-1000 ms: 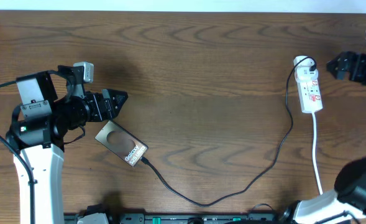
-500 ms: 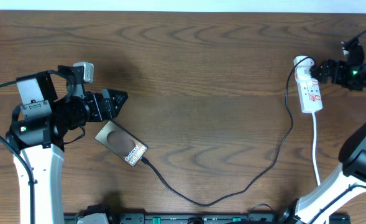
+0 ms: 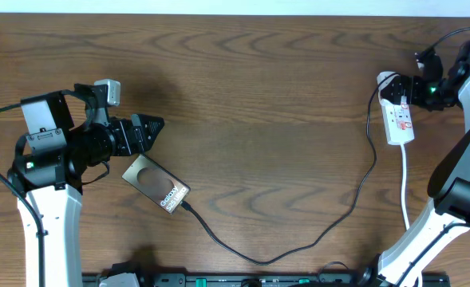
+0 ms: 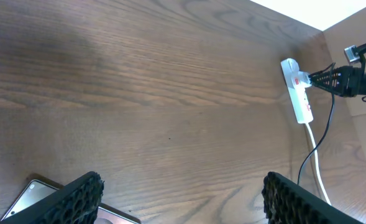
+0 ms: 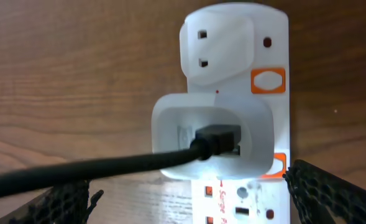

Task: Plug charger to phone and switch on socket
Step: 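Lower the right gripper onto the power strip beside the plugged socket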

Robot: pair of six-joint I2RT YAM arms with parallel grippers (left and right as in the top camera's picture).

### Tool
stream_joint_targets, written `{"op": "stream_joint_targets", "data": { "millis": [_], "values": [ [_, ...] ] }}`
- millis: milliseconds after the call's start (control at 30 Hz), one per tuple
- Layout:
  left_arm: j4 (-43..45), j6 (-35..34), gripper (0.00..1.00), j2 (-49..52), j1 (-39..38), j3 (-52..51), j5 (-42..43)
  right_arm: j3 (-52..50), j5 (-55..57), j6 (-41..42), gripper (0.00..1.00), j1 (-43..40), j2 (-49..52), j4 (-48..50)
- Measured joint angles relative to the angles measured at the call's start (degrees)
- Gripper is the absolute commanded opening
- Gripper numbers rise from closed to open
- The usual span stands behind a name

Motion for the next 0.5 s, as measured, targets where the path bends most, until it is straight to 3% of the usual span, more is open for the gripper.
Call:
{"op": "stream_joint_targets", "data": {
  "millis": [500],
  "values": [
    [0.0, 0.0, 0.82, 0.0, 0.0, 0.0, 0.0, -2.1, 0.0, 2.8, 0.99, 0.0, 0.0, 1.5]
  ]
}}
